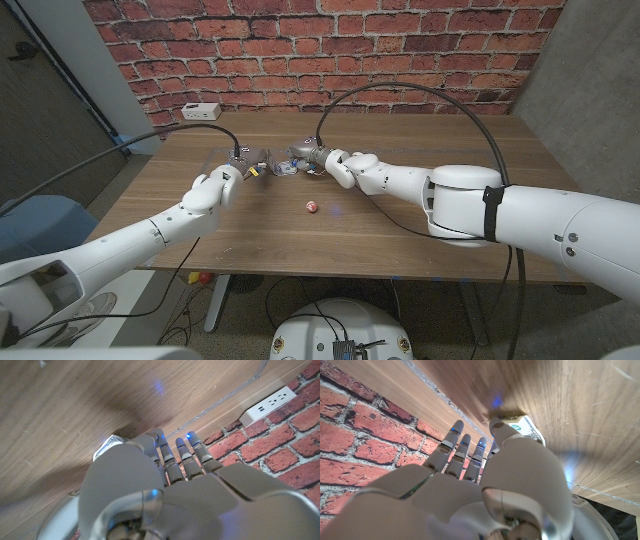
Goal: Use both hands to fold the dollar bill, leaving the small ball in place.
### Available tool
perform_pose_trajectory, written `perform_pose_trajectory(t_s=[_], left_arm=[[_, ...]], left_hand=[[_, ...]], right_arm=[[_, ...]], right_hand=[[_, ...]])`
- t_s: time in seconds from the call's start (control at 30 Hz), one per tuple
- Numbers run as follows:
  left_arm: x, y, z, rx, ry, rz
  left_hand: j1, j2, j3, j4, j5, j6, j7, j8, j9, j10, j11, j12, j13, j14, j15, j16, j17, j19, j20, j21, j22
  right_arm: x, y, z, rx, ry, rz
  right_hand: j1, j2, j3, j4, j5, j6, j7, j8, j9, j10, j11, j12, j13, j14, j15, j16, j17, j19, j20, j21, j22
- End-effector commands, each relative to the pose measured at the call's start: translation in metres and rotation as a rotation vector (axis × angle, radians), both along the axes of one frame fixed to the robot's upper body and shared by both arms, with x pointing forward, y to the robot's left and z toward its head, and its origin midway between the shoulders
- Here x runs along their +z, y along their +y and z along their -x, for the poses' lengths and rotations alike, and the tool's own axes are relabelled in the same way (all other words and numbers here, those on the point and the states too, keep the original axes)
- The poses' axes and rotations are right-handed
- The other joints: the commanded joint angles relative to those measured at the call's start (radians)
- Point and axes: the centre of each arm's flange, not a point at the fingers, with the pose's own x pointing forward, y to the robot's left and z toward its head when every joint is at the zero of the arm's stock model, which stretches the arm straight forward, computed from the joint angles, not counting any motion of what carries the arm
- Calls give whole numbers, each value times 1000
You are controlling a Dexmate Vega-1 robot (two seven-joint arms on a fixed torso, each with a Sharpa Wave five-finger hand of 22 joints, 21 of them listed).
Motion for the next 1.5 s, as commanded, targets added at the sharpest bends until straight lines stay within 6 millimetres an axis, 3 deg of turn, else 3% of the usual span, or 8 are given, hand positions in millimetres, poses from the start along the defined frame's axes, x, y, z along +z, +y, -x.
perform_pose_trajectory(t_s=[0.03, 0.43, 0.67, 0.8, 1.03, 1.13, 1.33, 1.5], left_arm=[[0, -15, -2, -178, 58, 137], [8, -21, 12, -321, 2, 260], [13, -22, 24, -357, -97, 260], [15, -26, 32, -269, -176, 116], [13, -25, 37, -225, -229, 49], [13, -24, 36, -186, -206, 27], [11, -19, 23, -79, -42, 36], [9, -15, 17, -8, 22, 33]], left_hand=[[6, -11, 2, -1, -2, 60, 3, 6, 2, 52, 0, 10, 0, 22, -106, -2, -2, 0, 17, 12, -6], [-1, -21, 31, -2, 4, 110, 14, -7, 1, 96, -1, 5, -2, 93, -88, 5, -1, 2, 35, 20, -16], [-44, -22, 27, 22, 7, 134, 69, -19, 3, 121, 59, 1, 3, 147, -60, 18, 8, 3, 41, 26, -19], [-101, -58, 13, 24, 12, 175, 85, -18, 4, 145, 60, 2, 8, 193, -62, 24, 8, 7, 25, 27, -22], [-242, -71, 19, 35, 25, 281, 135, 9, 27, 252, 77, 30, 47, 444, -71, 115, 45, 148, 21, 84, -15], [-260, -78, 18, 32, 24, 238, 117, -1, 33, 234, 76, 23, 58, 448, -74, 121, 55, 185, 17, 103, -13], [-329, -103, 55, 14, 33, 148, 120, -31, 27, 190, 78, -11, 76, 467, -71, 87, 19, 397, -44, 223, -7], [-372, -106, 73, 27, 34, 81, 137, -48, 23, 152, 80, -39, 66, 412, -49, 45, 12, 429, -45, 233, -22]], right_arm=[[0, -1, 1, 15, -8, -5], [2, 0, 0, 6, -9, 2], [2, -1, 0, 7, -9, 3], [1, -1, 0, 9, -9, 2], [1, -1, 0, 10, -7, -2], [1, -1, 1, 12, -8, -2], [2, -1, 1, 25, -13, -8], [2, -3, 2, 40, -19, -12]], right_hand=[[-2, 1, 6, -3, -3, 12, 5, 0, 5, 7, 0, -2, 1, 10, -126, -5, 6, 1, -1, -1, 3], [-1, 2, 7, -3, -3, 15, 5, -6, 6, 8, 0, -3, 1, 11, -126, -5, 7, 3, -1, -1, 3], [-2, 1, 7, -3, -3, 18, 6, -9, 6, 8, 4, -4, 1, 13, -126, -5, 8, 3, -1, -1, 3], [-1, 1, 7, -3, -3, 17, 6, -11, 6, 10, 2, -3, 1, 13, -126, -5, 8, 3, -1, -1, 3], [0, 1, 7, -4, -4, 21, 8, -13, 6, 12, 2, -4, 1, 14, -126, -5, 9, 3, -2, 0, 3], [2, 1, 7, -5, -3, 22, 8, -14, 7, 11, 0, -4, 1, 14, -126, -5, 9, 4, -2, 0, 3], [2, 1, 7, -4, -3, 23, 8, -16, 7, 11, -1, -5, 1, 15, -126, -5, 10, 4, -2, 0, 3], [2, 0, 8, -5, -3, 25, 8, -18, 7, 11, -1, -5, 1, 16, -126, -5, 9, 5, -2, 0, 3]])
